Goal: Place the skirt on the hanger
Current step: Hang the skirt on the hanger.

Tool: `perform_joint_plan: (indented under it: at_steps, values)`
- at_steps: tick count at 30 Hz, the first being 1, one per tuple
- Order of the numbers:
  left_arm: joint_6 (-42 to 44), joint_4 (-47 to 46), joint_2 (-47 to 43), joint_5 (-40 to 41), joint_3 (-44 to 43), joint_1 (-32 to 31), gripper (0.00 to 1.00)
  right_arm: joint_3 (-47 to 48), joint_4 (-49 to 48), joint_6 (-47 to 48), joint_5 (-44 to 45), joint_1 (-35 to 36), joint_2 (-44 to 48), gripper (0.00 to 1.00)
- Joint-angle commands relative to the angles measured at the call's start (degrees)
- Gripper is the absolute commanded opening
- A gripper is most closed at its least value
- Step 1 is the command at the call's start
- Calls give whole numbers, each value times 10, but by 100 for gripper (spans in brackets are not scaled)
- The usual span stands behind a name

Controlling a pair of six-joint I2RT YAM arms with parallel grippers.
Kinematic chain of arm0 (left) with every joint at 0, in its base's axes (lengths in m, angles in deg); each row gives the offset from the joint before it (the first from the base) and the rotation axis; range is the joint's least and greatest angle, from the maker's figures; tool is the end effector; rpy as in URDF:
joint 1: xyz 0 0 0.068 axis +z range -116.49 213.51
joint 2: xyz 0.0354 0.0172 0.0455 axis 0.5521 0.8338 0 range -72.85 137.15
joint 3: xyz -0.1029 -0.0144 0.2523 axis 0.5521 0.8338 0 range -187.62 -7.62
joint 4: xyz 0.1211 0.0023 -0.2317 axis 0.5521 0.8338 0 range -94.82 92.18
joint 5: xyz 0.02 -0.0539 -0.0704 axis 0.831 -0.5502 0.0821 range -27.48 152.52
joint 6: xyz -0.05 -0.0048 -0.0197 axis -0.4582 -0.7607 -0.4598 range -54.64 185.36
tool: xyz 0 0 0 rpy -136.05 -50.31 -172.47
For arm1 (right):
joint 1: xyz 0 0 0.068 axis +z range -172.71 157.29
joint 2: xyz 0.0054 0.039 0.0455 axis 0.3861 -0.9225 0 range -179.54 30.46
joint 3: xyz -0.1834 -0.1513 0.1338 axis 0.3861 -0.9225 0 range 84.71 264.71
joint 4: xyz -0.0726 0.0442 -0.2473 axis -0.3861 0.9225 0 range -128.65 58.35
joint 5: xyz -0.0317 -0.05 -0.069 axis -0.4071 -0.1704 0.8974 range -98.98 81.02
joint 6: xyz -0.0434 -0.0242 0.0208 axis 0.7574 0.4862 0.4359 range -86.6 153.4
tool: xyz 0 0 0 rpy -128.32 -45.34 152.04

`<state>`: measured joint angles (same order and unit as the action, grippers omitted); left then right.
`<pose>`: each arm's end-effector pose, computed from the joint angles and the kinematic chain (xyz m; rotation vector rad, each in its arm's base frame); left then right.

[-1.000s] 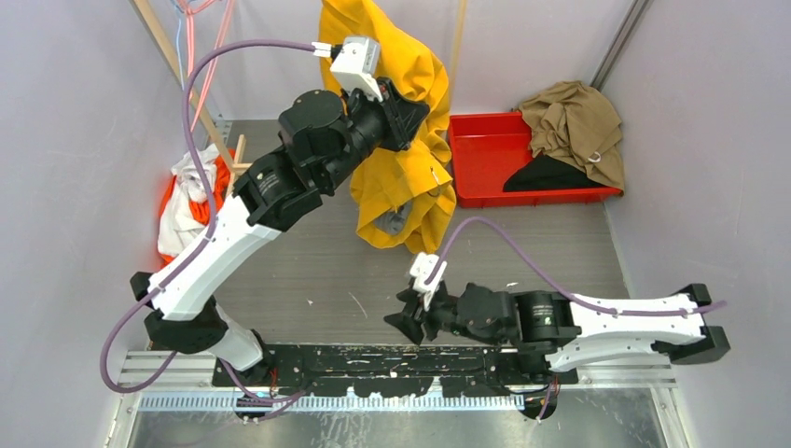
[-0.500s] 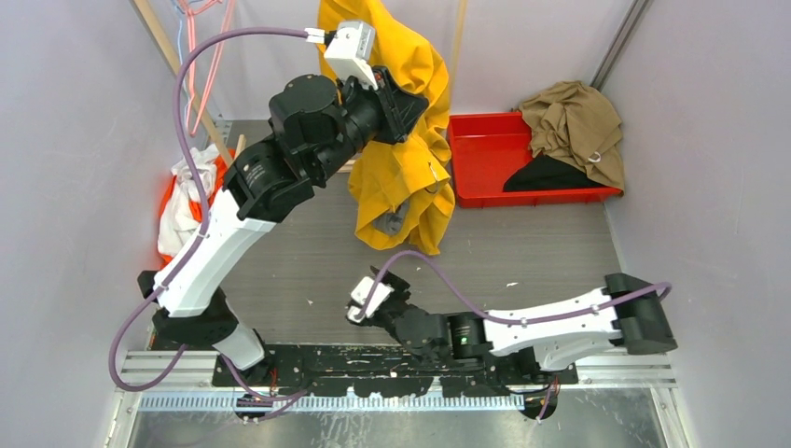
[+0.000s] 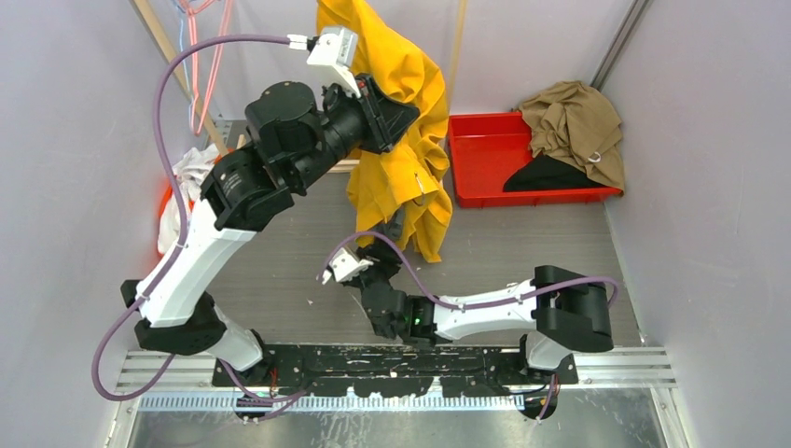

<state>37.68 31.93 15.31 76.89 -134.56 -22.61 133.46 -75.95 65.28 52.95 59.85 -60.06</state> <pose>0.1597 -0.2221 0.5814 0.1910 1.6067 -0.9596 0.0745 0.3287 0.2520 -0.7612 1.4202 -0.2063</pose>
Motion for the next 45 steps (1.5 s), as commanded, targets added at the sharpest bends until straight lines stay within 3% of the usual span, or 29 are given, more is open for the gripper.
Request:
perform_joint_plan:
  at_steps: [1,5,7,10,14,23,27,33,42,45]
  values:
    - [6,-99,-54,-6,3,2,0,23,-63,7,35,-20,11,50]
    - [16,-99,-56,7,6,3,0,-17,-28,-34,-22,-20,77,22]
    - [22,-99,-54,11,5,2,0,-45,44,-99,-110,-18,149,9]
    - [29,-104,-52,14,9,2,0,-85,106,-178,-210,-18,264,2]
    - [35,-126,-54,13,30,3,0,-88,205,-254,-315,-19,352,1]
    - [48,-196,-60,4,81,3,0,-63,326,-331,-430,-17,412,2]
    - [45,-215,-55,-19,74,3,0,-60,355,-345,-414,-17,362,1]
    - [-10,-250,-70,-52,93,3,0,-80,315,-360,-353,-34,315,1]
    - [-57,-330,-114,-60,179,2,0,-55,304,-361,-392,-63,300,2]
    - [-30,-340,-118,-52,192,3,0,-46,328,-358,-422,-53,343,1]
